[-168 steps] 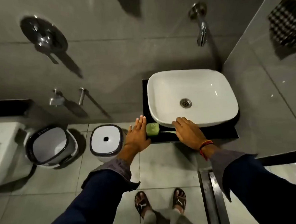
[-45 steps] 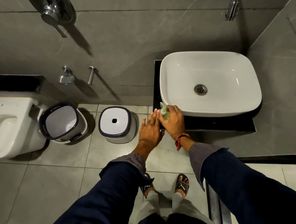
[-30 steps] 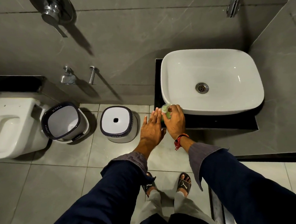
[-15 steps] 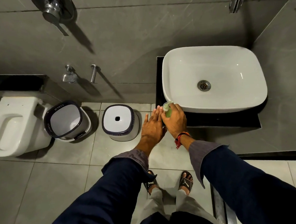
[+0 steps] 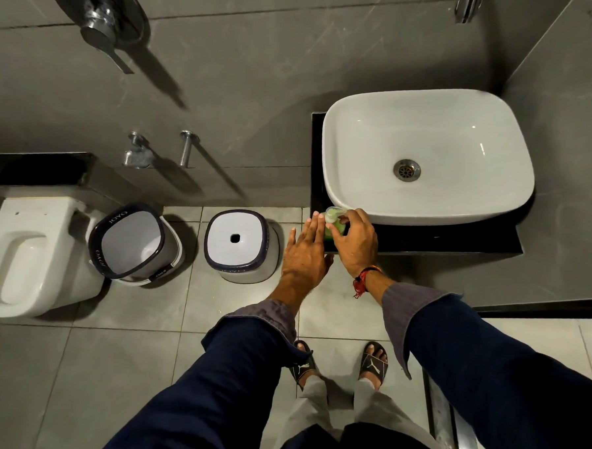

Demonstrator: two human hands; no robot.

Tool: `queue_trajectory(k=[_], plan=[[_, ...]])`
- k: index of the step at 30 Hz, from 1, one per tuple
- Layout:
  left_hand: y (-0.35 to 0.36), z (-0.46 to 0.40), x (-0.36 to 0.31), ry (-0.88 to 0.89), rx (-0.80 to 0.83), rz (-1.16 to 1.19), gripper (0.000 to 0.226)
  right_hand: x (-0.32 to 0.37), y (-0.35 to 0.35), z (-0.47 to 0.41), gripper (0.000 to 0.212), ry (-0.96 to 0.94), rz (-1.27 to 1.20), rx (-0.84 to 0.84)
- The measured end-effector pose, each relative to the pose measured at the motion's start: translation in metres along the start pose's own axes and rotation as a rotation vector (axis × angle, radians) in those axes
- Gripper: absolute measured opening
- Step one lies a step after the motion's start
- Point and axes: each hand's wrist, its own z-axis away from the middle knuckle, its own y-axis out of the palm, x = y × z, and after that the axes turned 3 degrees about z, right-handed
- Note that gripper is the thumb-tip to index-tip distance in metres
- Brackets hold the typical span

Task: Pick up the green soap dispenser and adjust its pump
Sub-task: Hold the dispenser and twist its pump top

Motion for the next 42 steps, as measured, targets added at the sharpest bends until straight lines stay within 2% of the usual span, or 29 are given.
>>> queue_trajectory(k=[7,12,16,23,27,31,42], plan=[[0.000,0.000,0.000,0.000,0.008,-0.012,0.090,-0.002,0.003,0.006,0.040,-0.037,-0.076,0.018],[0.000,0.001,0.000,-0.002,0.006,-0.002,0.090,-0.004,0.000,0.002,0.025,0.010,-0.101,-0.035],[-0.002,0.002,-0.004,-0.003,0.019,-0.023,0.088,-0.002,0.001,0.006,0.041,-0.018,-0.136,0.011],[-0.004,0.002,-0.003,0.010,0.025,-0.033,0.086,0.004,-0.001,-0.001,0.030,0.007,-0.046,-0.005],[-0.001,0.000,-0.001,0.021,0.031,-0.047,0.084,0.007,0.001,0.000,0.042,-0.084,-0.023,0.014],[0.000,0.000,0.000,0.018,0.024,-0.047,0.085,0.004,0.003,0.003,0.051,-0.066,-0.088,0.076],[0.001,0.005,-0.005,-0.011,-0.003,-0.046,0.079,-0.002,0.002,0.001,0.037,-0.120,-0.125,0.045]])
